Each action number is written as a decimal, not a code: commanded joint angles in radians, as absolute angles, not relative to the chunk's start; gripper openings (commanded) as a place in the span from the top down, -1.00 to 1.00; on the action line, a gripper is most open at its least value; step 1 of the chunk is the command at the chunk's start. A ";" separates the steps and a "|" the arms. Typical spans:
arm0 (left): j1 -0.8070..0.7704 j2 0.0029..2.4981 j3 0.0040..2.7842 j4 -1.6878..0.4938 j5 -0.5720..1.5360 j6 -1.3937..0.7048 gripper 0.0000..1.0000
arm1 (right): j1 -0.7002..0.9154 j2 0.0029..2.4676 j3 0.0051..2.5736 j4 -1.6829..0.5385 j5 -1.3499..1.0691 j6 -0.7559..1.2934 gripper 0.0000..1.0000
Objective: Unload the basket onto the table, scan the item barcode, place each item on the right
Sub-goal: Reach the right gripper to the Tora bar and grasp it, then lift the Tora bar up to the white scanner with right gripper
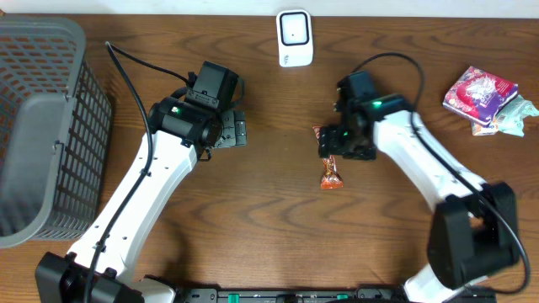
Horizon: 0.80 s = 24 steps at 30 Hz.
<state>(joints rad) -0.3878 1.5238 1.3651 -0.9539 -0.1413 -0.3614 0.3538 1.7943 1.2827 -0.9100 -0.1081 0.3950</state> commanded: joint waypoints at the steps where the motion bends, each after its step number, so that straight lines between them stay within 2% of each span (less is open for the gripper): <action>1: -0.386 1.515 1.357 -0.957 -0.163 -0.352 -0.95 | 0.390 1.860 1.281 -0.893 -0.008 0.460 -0.48; 4: -0.386 1.515 1.357 -0.957 -0.163 -0.352 -0.96 | 0.405 1.902 1.281 -0.881 -0.005 0.460 -0.28; 7: -0.386 1.515 1.357 -0.957 -0.163 -0.352 -0.95 | 0.419 1.938 1.281 -0.863 -0.006 0.460 0.04; 10: -0.386 1.515 1.357 -0.957 -0.163 -0.352 -0.95 | 0.435 1.969 1.281 -0.845 -0.005 0.459 0.27; 13: -0.386 1.515 1.357 -0.957 -0.163 -0.352 -0.95 | 0.451 1.998 1.281 -0.826 -0.004 0.459 0.33; 15: -0.386 1.515 1.357 -0.957 -0.162 -0.352 -0.96 | 0.456 2.012 1.281 -0.817 -0.001 0.459 0.54; 17: -0.386 1.515 1.357 -0.957 -0.162 -0.352 -0.96 | 0.458 2.022 1.280 -0.810 -0.001 0.460 0.89; 18: -0.386 1.515 1.357 -0.957 -0.163 -0.352 -0.96 | 0.458 2.027 1.280 -0.806 -0.001 0.460 0.97; 24: -0.386 1.515 1.357 -0.957 -0.162 -0.352 -0.96 | 0.453 2.026 1.293 -0.801 0.011 0.463 0.98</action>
<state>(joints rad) -0.3878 1.5238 1.3651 -0.9539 -0.1413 -0.3618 0.4500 1.9877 1.2881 -0.8104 -0.0051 0.4595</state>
